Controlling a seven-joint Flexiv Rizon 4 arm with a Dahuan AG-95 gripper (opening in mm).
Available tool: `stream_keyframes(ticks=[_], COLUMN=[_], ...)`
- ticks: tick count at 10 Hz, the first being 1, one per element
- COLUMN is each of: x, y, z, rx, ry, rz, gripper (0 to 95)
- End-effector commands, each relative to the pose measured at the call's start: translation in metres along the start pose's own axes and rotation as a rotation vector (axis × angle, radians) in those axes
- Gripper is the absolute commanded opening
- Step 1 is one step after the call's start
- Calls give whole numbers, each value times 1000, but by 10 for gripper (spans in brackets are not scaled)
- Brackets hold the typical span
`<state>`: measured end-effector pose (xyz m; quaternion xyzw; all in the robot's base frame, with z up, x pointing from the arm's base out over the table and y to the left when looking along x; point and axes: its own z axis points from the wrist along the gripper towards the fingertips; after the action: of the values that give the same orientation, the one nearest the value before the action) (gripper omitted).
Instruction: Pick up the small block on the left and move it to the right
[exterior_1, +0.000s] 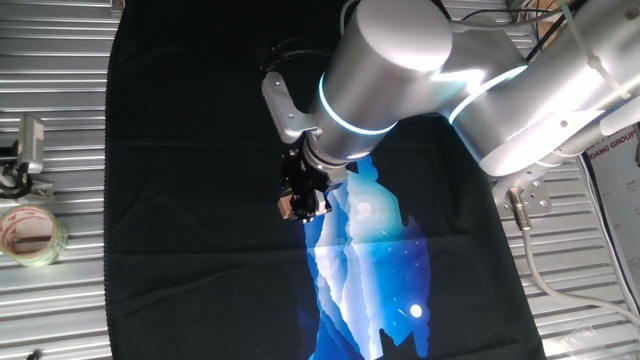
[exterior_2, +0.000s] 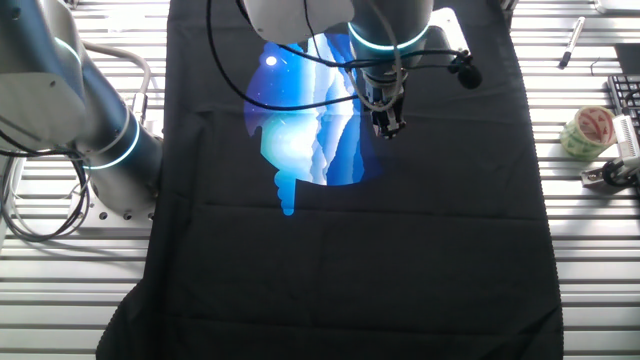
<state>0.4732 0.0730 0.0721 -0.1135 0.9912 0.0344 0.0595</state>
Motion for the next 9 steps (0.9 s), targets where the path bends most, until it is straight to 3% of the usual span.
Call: stream_keyframes(ticks=[1, 5, 9], x=[0, 0, 0], y=[0, 0, 0], z=[0, 0, 0], rx=[17, 19, 31], ry=[16, 15, 16], rz=[64, 182, 227], gripper=[0, 0, 0])
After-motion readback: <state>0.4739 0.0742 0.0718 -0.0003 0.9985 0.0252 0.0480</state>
